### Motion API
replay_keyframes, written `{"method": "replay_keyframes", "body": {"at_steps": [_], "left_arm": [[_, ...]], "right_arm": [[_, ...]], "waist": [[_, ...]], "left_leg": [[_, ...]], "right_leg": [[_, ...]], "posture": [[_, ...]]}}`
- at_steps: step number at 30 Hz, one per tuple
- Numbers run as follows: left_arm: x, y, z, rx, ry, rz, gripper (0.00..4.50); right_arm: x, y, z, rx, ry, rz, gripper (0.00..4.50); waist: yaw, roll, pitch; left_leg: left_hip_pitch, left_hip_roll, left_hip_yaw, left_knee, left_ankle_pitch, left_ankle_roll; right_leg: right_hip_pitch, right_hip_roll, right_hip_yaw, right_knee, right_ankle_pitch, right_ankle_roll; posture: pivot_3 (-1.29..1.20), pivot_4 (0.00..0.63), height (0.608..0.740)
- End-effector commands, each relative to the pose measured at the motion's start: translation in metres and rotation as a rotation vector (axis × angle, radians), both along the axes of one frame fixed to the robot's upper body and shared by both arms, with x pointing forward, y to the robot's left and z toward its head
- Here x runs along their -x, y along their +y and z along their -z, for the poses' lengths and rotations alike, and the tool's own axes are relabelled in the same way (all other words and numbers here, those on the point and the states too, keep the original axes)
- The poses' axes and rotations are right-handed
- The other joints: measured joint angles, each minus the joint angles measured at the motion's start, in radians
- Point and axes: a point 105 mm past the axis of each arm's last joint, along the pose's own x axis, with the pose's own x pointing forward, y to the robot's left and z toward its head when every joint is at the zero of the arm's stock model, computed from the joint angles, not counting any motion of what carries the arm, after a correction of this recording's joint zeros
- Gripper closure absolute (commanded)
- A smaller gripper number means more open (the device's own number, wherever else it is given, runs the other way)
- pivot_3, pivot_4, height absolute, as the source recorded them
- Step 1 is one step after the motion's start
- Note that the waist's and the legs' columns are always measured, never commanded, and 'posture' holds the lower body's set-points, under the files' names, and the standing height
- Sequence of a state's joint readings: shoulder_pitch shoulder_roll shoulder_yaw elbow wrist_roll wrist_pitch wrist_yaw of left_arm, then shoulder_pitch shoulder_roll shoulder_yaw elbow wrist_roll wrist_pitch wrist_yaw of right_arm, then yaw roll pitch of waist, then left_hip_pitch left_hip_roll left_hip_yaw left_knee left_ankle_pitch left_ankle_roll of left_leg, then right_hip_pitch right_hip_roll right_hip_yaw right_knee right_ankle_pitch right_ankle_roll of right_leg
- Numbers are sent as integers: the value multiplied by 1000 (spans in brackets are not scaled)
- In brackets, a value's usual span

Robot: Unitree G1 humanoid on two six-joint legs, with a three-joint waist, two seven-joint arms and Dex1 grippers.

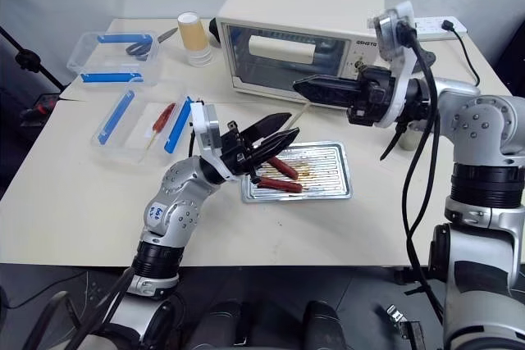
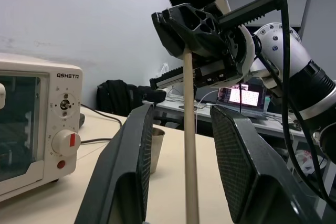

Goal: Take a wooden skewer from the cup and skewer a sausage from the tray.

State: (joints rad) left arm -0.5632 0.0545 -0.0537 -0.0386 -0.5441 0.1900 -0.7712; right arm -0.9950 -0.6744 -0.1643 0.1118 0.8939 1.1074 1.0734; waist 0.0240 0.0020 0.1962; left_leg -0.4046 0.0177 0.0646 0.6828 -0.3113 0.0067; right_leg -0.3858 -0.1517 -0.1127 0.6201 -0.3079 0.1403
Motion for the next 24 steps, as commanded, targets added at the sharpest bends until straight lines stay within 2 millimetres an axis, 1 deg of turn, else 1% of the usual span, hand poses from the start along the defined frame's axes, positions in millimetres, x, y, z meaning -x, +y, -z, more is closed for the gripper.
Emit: {"method": "replay_keyframes", "body": {"at_steps": [1,7,15,19,20,21,22,23,24], "left_arm": [[7,2,-14,39,-49,4,2677],[7,-1,-6,12,-50,5,2677],[1,-5,-7,39,-59,-25,2677],[1,-5,-8,51,-61,-34,3493],[0,-5,-8,56,-61,-37,3831],[0,-5,-8,60,-61,-43,4310],[-1,-4,-9,65,-61,-47,4310],[-1,-4,-10,68,-61,-50,4492],[-2,-4,-10,71,-60,-52,4492]], "right_arm": [[4,-3,-11,-30,-52,1,4500],[6,-1,-14,-52,-46,-7,4500],[5,0,-18,-89,-36,6,4500],[4,0,-18,-95,-33,10,4500],[5,0,-18,-98,-32,9,4500],[5,0,-18,-100,-32,9,4500],[5,0,-18,-101,-29,7,4500],[5,1,-18,-101,-28,5,4500],[5,1,-18,-102,-25,5,4500]], "waist": [[0,0,0],[0,0,0],[0,0,0],[0,0,0],[0,0,0],[1,0,0],[0,0,0],[0,0,0],[0,0,0]], "left_leg": [[0,0,0,0,0,0],[0,0,0,0,0,0],[0,0,0,0,0,0],[0,0,0,0,0,0],[0,0,0,0,0,0],[0,0,0,0,0,0],[0,0,0,0,0,0],[-1,0,0,0,0,0],[-1,0,0,0,0,0]], "right_leg": [[0,0,0,0,0,0],[0,0,0,0,0,0],[0,0,0,0,0,0],[0,0,0,0,0,0],[0,0,0,0,0,0],[-1,0,0,0,0,0],[-1,0,0,0,0,0],[-1,0,0,0,0,0],[-1,0,0,0,0,0]], "posture": [[0,150,740],[0,150,740],[0,150,740],[0,150,740],[0,150,740],[0,150,740],[0,150,740],[0,150,740],[0,150,740]]}}
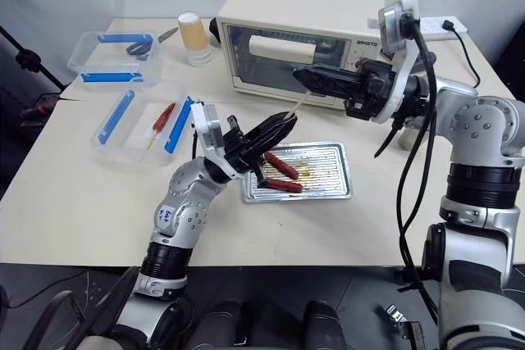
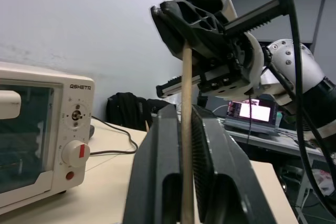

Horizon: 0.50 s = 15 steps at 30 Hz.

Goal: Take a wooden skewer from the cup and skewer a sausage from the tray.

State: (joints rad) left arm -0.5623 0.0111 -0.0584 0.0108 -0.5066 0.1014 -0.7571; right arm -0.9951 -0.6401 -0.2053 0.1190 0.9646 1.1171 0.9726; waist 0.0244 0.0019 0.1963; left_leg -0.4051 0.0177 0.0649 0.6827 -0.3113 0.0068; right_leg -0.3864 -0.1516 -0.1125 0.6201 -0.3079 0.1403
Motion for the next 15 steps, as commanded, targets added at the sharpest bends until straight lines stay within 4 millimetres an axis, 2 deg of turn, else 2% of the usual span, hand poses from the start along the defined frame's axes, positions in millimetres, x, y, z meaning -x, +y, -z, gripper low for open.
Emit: {"method": "replay_keyframes", "body": {"at_steps": [1,6,9,10,13,15], "left_arm": [[2,1,-12,38,-40,-14,4492],[1,5,-16,41,-44,-30,4492],[1,13,-15,20,-50,-50,4500],[0,17,-14,11,-50,-61,4500],[-2,28,-11,-21,-48,-85,4500],[-3,36,-7,-47,-45,-106,4500]], "right_arm": [[8,-1,-12,-31,-41,-21,4500],[7,-7,-9,-25,-2,3,4500],[11,-18,-5,0,-1,6,3745],[7,-23,-5,12,-31,51,3514],[7,-35,-3,16,-35,73,2509],[-1,-48,-3,-4,-78,149,1809]], "waist": [[0,0,0],[0,0,0],[2,0,0],[2,0,0],[0,0,0],[-1,0,0]], "left_leg": [[0,0,0,0,0,0],[0,0,0,0,0,0],[0,0,0,0,0,0],[0,0,0,0,0,0],[0,0,0,0,0,0],[0,0,0,-1,0,0]], "right_leg": [[0,0,0,0,0,0],[0,0,0,0,0,0],[0,0,0,0,0,0],[0,0,0,0,0,0],[-1,0,0,0,0,0],[-1,0,0,0,0,0]], "posture": [[0,150,740],[0,150,740],[0,150,740],[0,150,740],[0,150,740],[0,150,740]]}}
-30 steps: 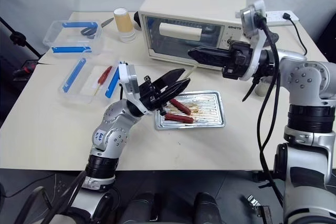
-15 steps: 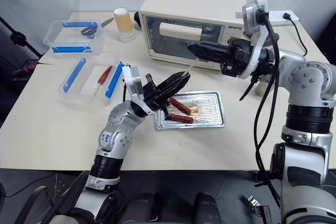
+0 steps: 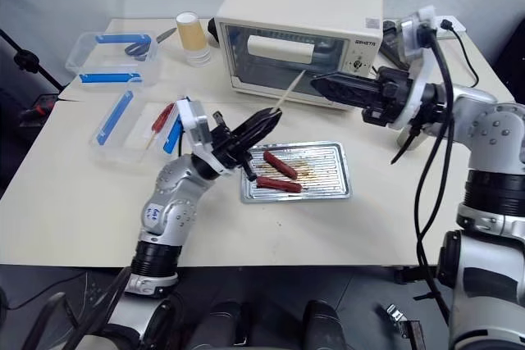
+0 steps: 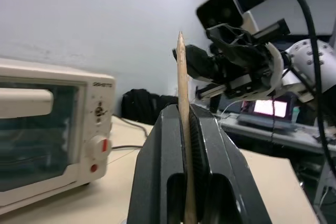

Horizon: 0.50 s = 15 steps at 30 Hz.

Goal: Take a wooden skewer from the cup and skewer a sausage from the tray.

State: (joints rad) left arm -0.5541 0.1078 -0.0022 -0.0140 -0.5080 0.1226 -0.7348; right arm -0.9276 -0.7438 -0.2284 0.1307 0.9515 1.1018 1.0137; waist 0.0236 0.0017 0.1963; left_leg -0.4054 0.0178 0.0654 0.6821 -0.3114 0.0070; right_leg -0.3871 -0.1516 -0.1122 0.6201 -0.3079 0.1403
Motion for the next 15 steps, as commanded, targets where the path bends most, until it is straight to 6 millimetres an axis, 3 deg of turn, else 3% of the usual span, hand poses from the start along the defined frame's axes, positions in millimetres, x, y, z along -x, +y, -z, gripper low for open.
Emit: {"method": "replay_keyframes", "body": {"at_steps": [1,3,5,7,9,15], "left_arm": [[7,11,-5,-21,-40,-10,4500],[7,26,3,-75,-35,-41,4500],[10,44,9,-123,-24,-72,4500],[16,65,19,-189,-3,-106,4500],[23,88,31,-255,32,-146,4500],[45,134,51,-331,131,-264,4500]], "right_arm": [[-4,-24,-10,-12,-151,112,1451],[-3,-36,9,111,-199,148,789],[2,-49,41,327,-253,144,125],[8,-67,78,517,-266,127,54],[12,-85,103,589,-267,141,54],[17,-107,135,639,-292,217,54]], "waist": [[0,0,0],[2,0,0],[4,0,0],[1,0,0],[-3,0,0],[-9,0,0]], "left_leg": [[0,0,0,0,0,0],[0,0,0,0,0,0],[0,0,0,-1,0,0],[0,0,0,-1,0,1],[0,0,2,-1,-1,1],[2,1,3,0,0,0]], "right_leg": [[0,0,0,0,0,0],[0,0,0,0,0,0],[0,0,0,0,0,0],[0,0,0,-2,0,0],[-1,0,1,-2,0,0],[0,0,2,0,0,0]], "posture": [[0,150,740],[0,150,740],[0,150,740],[0,150,740],[0,150,740],[0,150,740]]}}
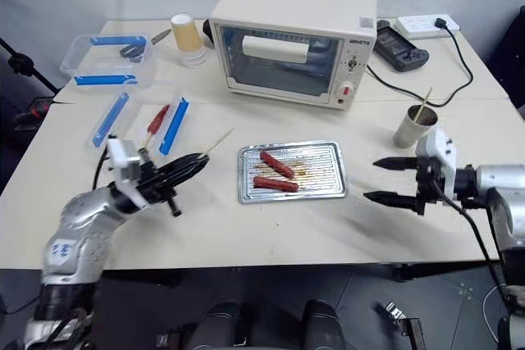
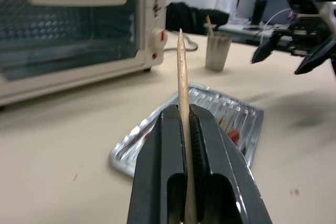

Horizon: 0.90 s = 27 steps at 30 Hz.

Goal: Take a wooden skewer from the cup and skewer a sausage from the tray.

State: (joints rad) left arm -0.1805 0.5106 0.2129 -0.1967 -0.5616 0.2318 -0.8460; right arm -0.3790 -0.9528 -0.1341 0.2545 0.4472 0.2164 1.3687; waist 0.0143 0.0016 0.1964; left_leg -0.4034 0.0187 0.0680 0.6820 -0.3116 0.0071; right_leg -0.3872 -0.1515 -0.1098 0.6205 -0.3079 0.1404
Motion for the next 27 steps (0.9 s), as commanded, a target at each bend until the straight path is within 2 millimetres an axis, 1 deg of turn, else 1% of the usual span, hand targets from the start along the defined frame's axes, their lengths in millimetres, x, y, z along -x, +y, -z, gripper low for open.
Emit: {"method": "replay_keyframes", "body": {"at_steps": [1,3,5,7,9,11,13,15,19,22,27], "left_arm": [[17,18,-5,-33,-19,-42,4500],[21,26,-2,-40,-3,-70,4500],[28,32,1,-27,17,-108,4500],[36,35,5,-21,39,-132,4500],[39,36,6,-18,51,-143,4500],[40,38,8,-16,62,-153,4500],[41,39,11,-18,75,-159,4500],[43,40,14,-22,83,-161,4500],[45,46,15,-25,88,-186,4500],[46,46,17,-27,90,-192,4500],[47,43,19,-20,90,-194,4500]], "right_arm": [[1,-6,-2,55,-92,27,54],[1,-5,1,82,-98,37,54],[-3,22,-6,48,-86,15,54],[-6,67,-22,-5,-86,-96,54],[-8,91,-28,16,-93,-147,54],[-14,109,-25,72,-84,-159,54],[-18,132,-22,123,-84,-195,54],[-19,148,-20,159,-76,-227,54],[-26,176,-11,197,-56,-229,54],[-34,188,-3,216,-66,-222,54],[-36,204,3,212,-62,-247,54]], "waist": [[0,0,0],[1,0,0],[3,0,0],[-5,0,0],[-11,0,0],[-13,0,0],[-9,-1,0],[-6,-1,-1],[-9,-1,-1],[-13,-2,-1],[-16,-2,-1]], "left_leg": [[1,0,0,0,0,0],[1,0,0,0,0,0],[1,0,0,0,0,0],[1,1,-1,0,0,0],[1,3,-5,0,-1,-1],[1,4,-5,0,-1,-3],[1,4,-4,-1,-1,-3],[0,3,-3,0,-2,-2],[-1,3,-2,0,-2,-2],[-1,3,-2,0,-2,-2],[-1,3,-1,0,-2,-2]], "right_leg": [[1,0,0,0,0,0],[1,0,0,-1,0,0],[1,0,0,-1,0,0],[1,0,1,0,0,0],[-1,2,3,0,1,-1],[-1,3,2,1,0,-2],[-2,2,2,0,0,-2],[-2,2,2,0,0,-2],[-4,2,2,1,0,-2],[-4,2,2,1,0,-2],[-4,2,2,2,0,-2]], "posture": [[0,150,740],[0,150,740],[0,150,740],[0,150,740],[0,150,740],[0,150,740],[0,150,740],[0,150,740],[0,150,740],[0,150,740],[0,150,740]]}}
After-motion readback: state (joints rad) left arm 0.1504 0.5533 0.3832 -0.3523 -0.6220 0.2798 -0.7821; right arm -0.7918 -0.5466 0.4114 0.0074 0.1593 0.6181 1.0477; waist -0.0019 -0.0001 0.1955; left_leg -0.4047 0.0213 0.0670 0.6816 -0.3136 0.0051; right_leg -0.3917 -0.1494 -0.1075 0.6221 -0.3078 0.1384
